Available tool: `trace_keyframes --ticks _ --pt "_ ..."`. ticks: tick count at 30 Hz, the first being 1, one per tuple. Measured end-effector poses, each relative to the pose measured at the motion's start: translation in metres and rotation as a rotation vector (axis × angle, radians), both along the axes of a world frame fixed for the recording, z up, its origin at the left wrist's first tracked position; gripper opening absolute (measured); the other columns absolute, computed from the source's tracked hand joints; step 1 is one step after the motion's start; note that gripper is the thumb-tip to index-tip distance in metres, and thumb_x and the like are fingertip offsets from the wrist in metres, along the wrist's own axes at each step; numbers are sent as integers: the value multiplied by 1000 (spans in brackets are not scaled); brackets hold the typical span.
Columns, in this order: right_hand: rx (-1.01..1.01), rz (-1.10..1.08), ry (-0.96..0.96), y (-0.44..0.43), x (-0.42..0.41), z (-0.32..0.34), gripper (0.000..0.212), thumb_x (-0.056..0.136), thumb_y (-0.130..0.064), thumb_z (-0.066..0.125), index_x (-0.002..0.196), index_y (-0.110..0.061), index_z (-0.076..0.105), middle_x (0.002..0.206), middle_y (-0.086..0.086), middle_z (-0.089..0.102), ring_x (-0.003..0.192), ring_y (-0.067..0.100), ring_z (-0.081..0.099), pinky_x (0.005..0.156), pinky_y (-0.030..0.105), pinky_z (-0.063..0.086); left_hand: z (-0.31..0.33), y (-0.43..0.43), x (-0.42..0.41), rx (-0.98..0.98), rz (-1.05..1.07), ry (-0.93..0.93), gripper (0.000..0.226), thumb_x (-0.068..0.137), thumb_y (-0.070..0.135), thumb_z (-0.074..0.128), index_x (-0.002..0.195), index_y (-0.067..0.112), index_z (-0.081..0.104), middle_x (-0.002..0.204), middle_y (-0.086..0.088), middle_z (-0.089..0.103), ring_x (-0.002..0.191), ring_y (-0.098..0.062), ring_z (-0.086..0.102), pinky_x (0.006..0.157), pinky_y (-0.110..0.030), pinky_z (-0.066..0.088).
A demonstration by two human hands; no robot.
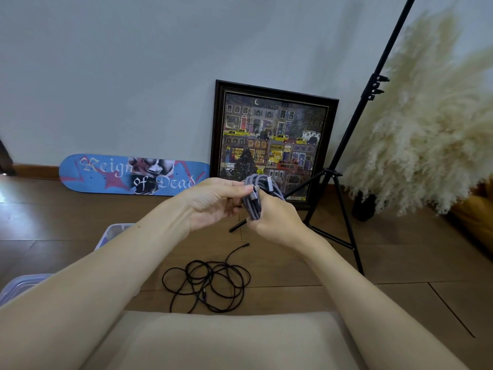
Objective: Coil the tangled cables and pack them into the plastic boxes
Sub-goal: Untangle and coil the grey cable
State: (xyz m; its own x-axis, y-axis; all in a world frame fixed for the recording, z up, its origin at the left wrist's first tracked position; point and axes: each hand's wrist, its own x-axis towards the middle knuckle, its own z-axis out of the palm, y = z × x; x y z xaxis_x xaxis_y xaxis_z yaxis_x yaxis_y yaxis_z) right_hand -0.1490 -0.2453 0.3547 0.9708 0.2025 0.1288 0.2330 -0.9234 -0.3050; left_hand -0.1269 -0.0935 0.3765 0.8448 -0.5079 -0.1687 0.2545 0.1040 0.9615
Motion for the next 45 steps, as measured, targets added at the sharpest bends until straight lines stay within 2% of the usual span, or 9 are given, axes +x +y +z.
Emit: trace_keyframes --ticks 12,17,19,23,28,33,37,39,45 --pt "-253 -34 -71 6 2 -2 52 89 -17 52 137 -5 34 90 5 59 80 28 58 49 31 28 -10 -18 3 115 223 -9 15 84 12 66 70 14 63 61 2 50 51 -7 39 55 -22 34" --pt "-393 -101 -79 13 1 -3 40 90 -17 53 125 -3 40 91 7 58 65 23 52 45 29 23 -19 -31 5 245 337 -95 22 91 13 59 70 17 54 79 -6 57 71 -18 48 53 -24 34" --pt "-438 -115 -79 16 0 -5 35 91 -19 53 120 -4 41 80 2 47 53 18 40 44 27 26 -22 -33 7 296 384 -118 15 92 15 59 79 16 51 92 -9 57 80 -21 49 55 -26 39" --pt "-454 -135 -71 22 -1 -7 34 91 -22 54 118 -4 42 70 0 38 51 17 38 43 27 26 -27 -35 6 412 473 -280 11 91 16 59 84 12 52 85 -6 55 72 -20 48 68 -34 43" --pt "-458 -96 -100 18 -6 1 35 92 -14 49 126 -3 45 84 4 44 63 22 48 46 27 28 -18 -28 -4 313 362 -311 15 84 21 70 90 9 64 77 -3 58 65 -16 49 58 -26 42" --pt "-461 -77 -91 22 -13 -1 45 93 -18 50 133 -2 36 97 6 52 89 27 62 49 26 26 -21 -30 -4 347 412 -250 20 85 12 66 69 9 55 66 -6 52 57 -17 47 51 -26 42" --pt "-485 -133 -140 23 -12 -3 33 91 -18 53 119 -5 40 72 -2 41 64 21 56 45 26 26 -22 -31 2 463 434 -266 15 87 13 58 74 11 50 91 -14 52 69 -24 47 58 -31 40" --pt "-508 -126 -176 22 -11 -4 32 90 -17 53 116 -5 39 74 -1 45 66 21 58 45 26 26 -21 -29 4 457 368 -229 14 92 14 55 78 11 53 102 -17 54 76 -25 51 52 -29 41" --pt "-386 -83 -81 20 -8 -2 19 89 -17 53 102 -11 41 67 -2 38 55 17 44 45 28 24 -8 -9 5 469 119 -163 16 95 18 56 79 12 56 81 -8 60 71 -16 54 56 -26 46"
